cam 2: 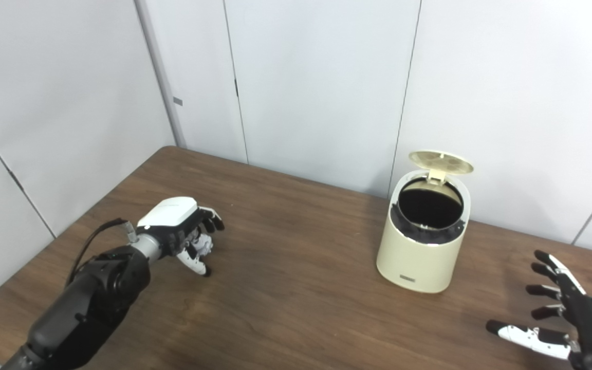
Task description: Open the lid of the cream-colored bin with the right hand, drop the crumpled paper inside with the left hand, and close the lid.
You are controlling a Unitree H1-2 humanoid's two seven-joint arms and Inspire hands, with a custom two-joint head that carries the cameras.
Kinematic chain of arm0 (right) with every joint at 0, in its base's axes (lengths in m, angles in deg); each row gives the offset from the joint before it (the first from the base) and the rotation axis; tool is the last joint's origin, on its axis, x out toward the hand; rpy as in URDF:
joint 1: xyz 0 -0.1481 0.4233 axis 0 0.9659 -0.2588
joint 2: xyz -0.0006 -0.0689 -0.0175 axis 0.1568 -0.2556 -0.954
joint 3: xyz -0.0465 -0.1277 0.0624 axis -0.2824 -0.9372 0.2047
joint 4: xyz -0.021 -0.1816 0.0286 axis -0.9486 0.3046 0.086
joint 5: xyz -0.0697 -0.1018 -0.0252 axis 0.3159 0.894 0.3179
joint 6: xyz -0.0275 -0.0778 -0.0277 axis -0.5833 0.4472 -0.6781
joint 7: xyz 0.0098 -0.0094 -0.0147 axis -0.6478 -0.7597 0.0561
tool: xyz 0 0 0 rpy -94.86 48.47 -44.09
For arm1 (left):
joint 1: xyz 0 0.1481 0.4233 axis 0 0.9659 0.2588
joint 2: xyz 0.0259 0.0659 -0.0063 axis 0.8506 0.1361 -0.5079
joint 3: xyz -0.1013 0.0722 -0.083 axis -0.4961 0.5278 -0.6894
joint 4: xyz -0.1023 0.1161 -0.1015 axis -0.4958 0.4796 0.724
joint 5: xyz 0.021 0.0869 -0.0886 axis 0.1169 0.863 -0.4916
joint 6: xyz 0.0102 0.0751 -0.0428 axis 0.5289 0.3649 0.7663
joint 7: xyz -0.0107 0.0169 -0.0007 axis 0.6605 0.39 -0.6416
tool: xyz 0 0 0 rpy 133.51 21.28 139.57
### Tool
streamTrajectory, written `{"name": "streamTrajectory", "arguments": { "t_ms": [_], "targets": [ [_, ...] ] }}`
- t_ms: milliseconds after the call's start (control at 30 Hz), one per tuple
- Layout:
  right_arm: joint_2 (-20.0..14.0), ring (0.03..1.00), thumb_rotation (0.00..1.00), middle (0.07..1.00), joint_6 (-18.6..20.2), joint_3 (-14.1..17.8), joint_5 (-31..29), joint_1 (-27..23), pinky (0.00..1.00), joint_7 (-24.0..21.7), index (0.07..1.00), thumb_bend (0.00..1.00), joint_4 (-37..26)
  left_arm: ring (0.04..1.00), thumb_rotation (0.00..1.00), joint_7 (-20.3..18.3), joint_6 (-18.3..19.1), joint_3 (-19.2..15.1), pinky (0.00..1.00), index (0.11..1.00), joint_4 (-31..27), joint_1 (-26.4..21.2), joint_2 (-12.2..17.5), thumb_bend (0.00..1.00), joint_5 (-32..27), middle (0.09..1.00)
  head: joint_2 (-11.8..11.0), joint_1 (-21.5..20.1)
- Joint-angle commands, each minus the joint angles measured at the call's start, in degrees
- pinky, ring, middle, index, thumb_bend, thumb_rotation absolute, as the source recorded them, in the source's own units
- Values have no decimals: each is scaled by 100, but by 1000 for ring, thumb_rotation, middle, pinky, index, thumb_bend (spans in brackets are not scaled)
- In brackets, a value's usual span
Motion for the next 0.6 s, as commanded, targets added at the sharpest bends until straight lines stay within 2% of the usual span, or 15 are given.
{"name": "streamTrajectory", "arguments": {
  "t_ms": [0,167,367,567],
  "targets": [
    [-84,730,147,860,-47,45,45,-115,502,31,892,850,-235,612,0,218,-79,-34,489,712,16,-180,110,850,71,688,6,-8],
    [-88,729,144,854,17,65,21,-114,498,0,889,848,-297,582,0,397,-118,66,473,681,258,-167,142,842,213,661,34,-11],
    [-133,734,144,854,31,44,40,-127,514,-27,891,839,-311,612,0,710,-242,67,500,665,545,-106,141,815,191,674,60,-4],
    [-140,750,117,867,77,70,-16,-139,550,-82,892,828,-357,553,0,899,-374,90,461,635,622,-61,208,777,233,627,86,8]
  ]
}}
